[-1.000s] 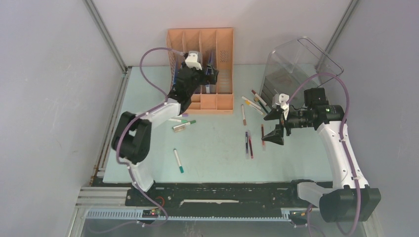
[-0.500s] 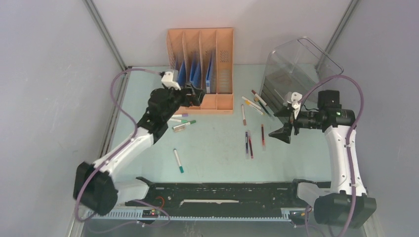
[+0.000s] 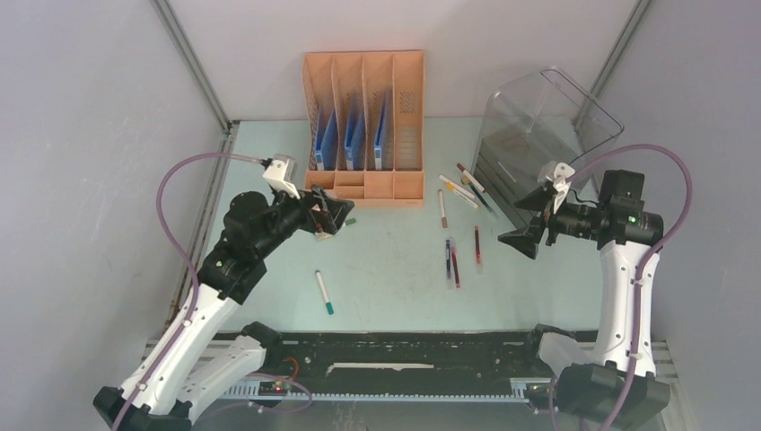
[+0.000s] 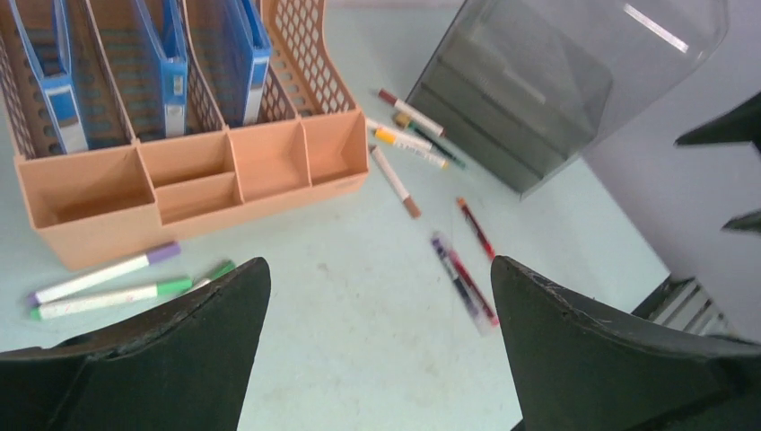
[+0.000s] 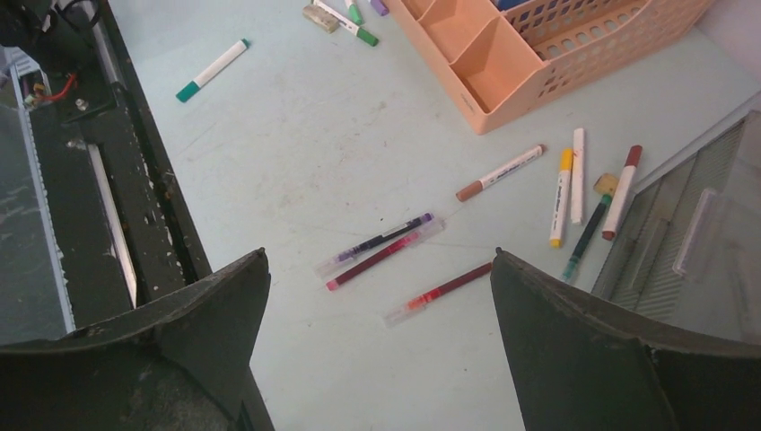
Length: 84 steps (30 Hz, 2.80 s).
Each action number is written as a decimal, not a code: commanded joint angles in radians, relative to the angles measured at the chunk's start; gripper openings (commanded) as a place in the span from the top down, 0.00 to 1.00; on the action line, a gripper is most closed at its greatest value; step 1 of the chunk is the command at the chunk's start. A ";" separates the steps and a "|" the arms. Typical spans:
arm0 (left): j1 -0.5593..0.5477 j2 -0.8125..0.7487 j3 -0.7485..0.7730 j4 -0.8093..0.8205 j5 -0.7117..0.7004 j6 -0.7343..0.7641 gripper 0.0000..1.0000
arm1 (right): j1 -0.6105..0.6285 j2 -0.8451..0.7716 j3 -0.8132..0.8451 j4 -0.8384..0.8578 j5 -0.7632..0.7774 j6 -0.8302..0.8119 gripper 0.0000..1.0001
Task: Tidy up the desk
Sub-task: Open the storage box at the center of the board.
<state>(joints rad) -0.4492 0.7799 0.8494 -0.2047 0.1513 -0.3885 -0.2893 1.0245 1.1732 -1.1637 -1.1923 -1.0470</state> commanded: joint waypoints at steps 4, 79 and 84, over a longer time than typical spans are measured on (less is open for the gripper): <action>0.005 -0.070 -0.060 -0.122 0.039 0.163 0.00 | -0.095 -0.016 -0.069 0.134 -0.059 0.170 0.00; 0.162 -0.050 -0.424 0.541 0.191 -0.278 0.00 | 0.032 -0.021 -0.292 0.956 1.018 0.968 0.51; 0.162 -0.044 -0.424 0.544 0.196 -0.270 0.00 | 0.027 -0.009 -0.287 0.960 1.086 0.961 0.52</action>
<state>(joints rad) -0.2939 0.7349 0.4198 0.2810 0.3229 -0.6559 -0.2527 0.9955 0.8642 -0.2607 -0.2283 -0.0799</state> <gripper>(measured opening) 0.996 0.493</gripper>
